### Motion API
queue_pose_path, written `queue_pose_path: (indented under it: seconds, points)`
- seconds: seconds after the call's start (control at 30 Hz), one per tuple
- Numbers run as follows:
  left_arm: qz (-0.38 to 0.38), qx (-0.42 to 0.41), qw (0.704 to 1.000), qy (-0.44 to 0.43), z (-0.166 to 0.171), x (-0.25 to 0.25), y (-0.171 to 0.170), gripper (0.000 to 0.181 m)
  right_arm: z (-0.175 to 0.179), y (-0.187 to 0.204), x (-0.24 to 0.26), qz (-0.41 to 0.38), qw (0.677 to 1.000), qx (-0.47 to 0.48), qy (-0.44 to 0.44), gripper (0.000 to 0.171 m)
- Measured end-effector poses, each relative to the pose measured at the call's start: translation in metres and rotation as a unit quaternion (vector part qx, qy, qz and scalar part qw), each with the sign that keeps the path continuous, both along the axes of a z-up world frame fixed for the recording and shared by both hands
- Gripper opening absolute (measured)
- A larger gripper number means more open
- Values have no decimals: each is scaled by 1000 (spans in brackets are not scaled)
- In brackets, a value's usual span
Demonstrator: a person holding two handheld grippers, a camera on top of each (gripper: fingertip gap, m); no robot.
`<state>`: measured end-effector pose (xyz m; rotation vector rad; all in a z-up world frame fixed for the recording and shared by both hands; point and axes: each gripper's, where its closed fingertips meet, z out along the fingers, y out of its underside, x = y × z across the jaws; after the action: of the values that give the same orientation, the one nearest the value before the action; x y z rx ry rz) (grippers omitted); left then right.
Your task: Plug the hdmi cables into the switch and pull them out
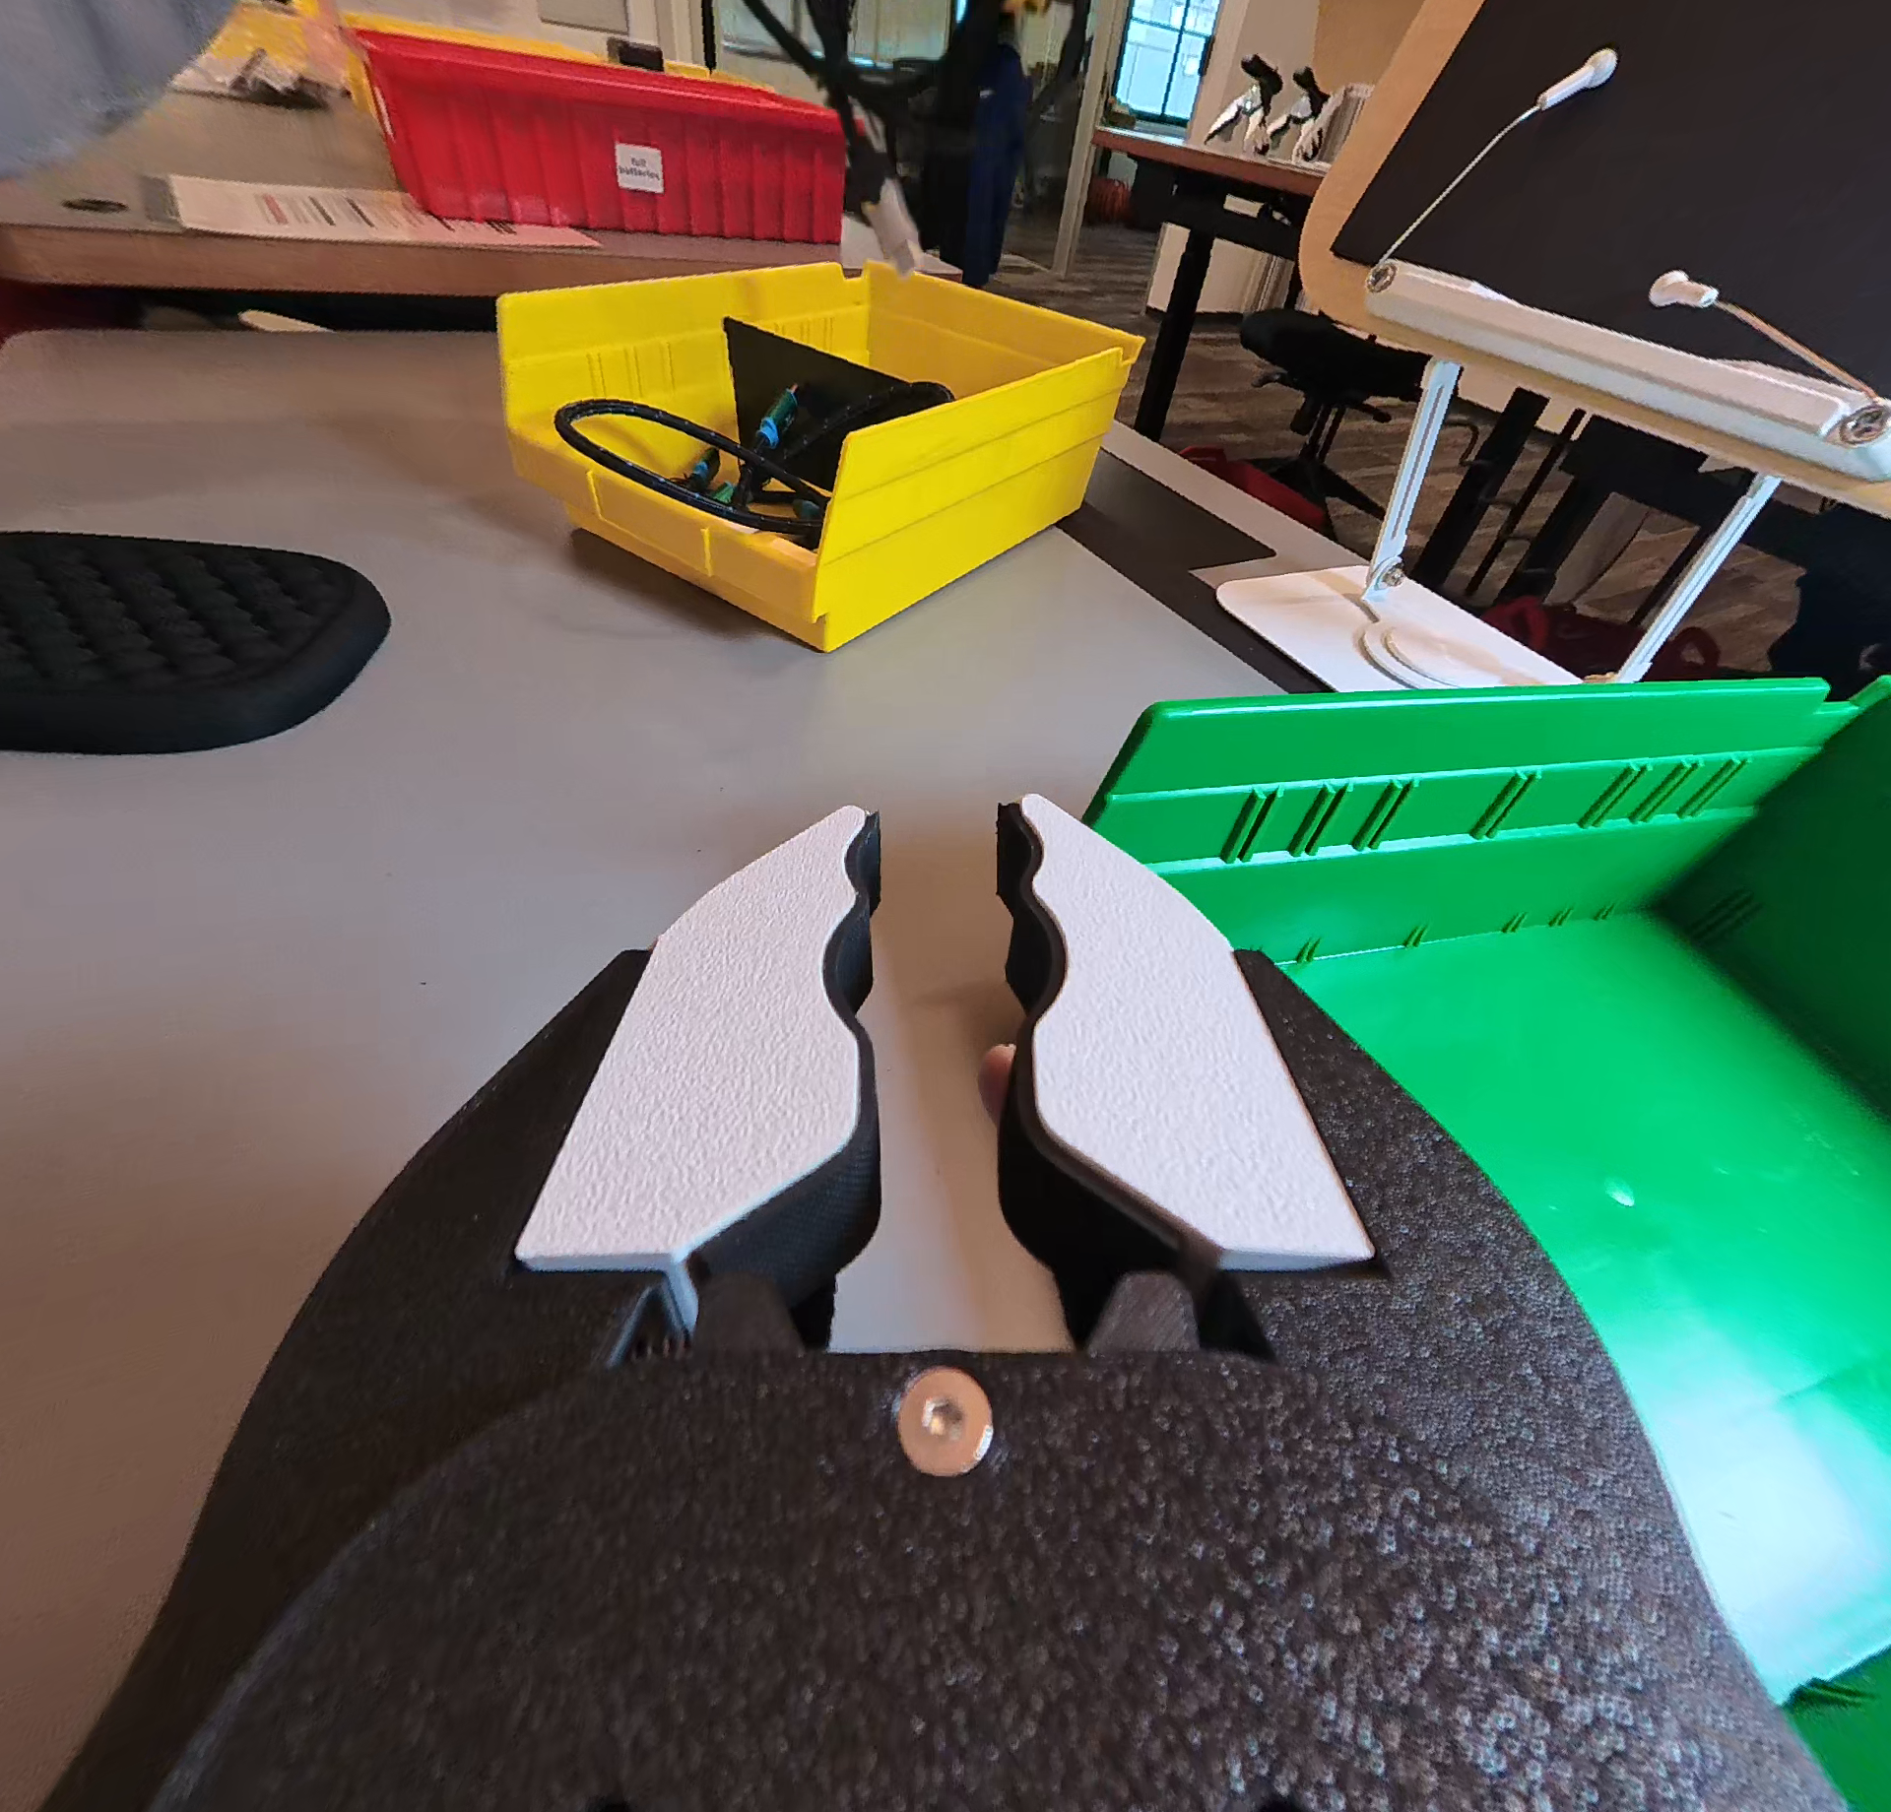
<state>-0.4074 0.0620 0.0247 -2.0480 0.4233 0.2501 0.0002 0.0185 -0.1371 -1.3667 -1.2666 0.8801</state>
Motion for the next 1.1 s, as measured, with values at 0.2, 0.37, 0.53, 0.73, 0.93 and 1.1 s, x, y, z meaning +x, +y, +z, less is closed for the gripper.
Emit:
queue_pose_path:
  seconds: [0.2, 0.37, 0.53, 0.73, 0.93, 1.1]
  points:
    - [-99, 116, 987, -40, 44, 58, -16, 13, 4, -3, -1, 5, 1000, -3, 15, 22]
    - [-252, 185, 936, -160, 48, 153, -47, 13, 16, -11, -4, 26, 998, -6, 57, 24]
    - [-420, 214, 821, -322, 28, 250, -89, 13, 32, -21, -3, 50, 993, -4, 102, 30]
    - [-553, 175, 656, -482, -15, 327, -127, 12, 57, -43, -2, 94, 983, 13, 157, 45]
    - [-568, 37, 609, -551, -87, 381, -134, 12, 85, -87, -11, 147, 967, 61, 199, 60]
    - [-556, 17, 658, -508, -100, 397, -129, 14, 89, -83, -1, 108, 972, 115, 175, 32]
